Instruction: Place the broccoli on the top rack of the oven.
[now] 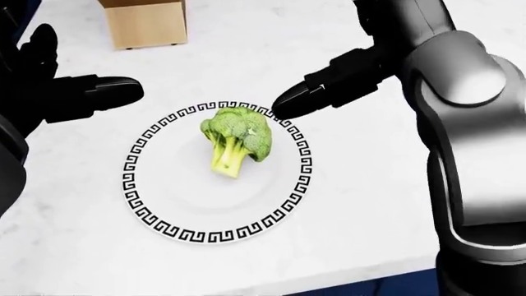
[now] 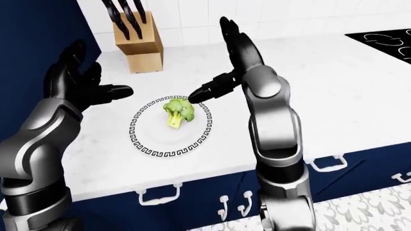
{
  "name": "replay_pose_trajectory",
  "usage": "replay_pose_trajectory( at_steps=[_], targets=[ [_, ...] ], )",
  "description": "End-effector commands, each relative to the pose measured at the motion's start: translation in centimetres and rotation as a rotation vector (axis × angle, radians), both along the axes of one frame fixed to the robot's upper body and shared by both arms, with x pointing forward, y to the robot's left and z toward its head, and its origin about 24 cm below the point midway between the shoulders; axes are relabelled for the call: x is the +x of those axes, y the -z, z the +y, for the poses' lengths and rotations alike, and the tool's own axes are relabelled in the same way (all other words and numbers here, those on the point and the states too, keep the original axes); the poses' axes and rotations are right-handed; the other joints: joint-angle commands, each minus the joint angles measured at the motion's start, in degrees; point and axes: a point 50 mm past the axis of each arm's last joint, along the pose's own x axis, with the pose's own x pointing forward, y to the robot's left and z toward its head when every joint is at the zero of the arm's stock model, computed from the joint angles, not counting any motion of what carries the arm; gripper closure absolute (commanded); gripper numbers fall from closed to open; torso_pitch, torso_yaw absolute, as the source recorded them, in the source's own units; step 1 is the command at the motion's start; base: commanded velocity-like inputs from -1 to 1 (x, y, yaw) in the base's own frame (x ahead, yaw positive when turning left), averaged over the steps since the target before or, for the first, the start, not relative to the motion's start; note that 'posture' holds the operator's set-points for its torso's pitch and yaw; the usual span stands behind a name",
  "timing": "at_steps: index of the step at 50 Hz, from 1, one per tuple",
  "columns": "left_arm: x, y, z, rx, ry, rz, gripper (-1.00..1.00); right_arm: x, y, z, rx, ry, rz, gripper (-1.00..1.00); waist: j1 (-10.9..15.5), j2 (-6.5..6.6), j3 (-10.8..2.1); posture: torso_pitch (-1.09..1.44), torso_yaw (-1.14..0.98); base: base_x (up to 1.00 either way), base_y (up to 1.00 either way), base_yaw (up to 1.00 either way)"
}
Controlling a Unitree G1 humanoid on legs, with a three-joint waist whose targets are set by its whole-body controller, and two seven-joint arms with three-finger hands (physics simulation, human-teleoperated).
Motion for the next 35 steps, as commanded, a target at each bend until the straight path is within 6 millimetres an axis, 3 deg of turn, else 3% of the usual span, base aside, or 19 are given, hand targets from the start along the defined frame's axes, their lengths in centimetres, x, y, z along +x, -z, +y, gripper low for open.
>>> replay_pose_trajectory(
  at_steps=[1, 14, 35],
  targets=[
    [-0.4, -1.8, 0.0, 0.007, -0.001, -0.090, -1.00, -0.4, -1.8, 0.2, -0.050, -0.019, -0.077, -1.00, -0.04, 0.18, -1.41, 0.00, 0.00, 0.00, 0.00, 0.00],
    [-0.4, -1.9, 0.0, 0.005, -0.001, -0.091, -1.00, 1.0, -5.2, 3.1, -0.350, -0.169, -0.109, -1.00, -0.43, 1.09, -1.34, 0.00, 0.00, 0.00, 0.00, 0.00],
    [-0.5, -2.0, 0.2, -0.001, -0.005, -0.093, -1.00, 1.7, -3.6, 5.4, -0.711, -0.340, -0.120, -0.94, -1.09, 1.79, -1.55, 0.00, 0.00, 0.00, 0.00, 0.00]
  ],
)
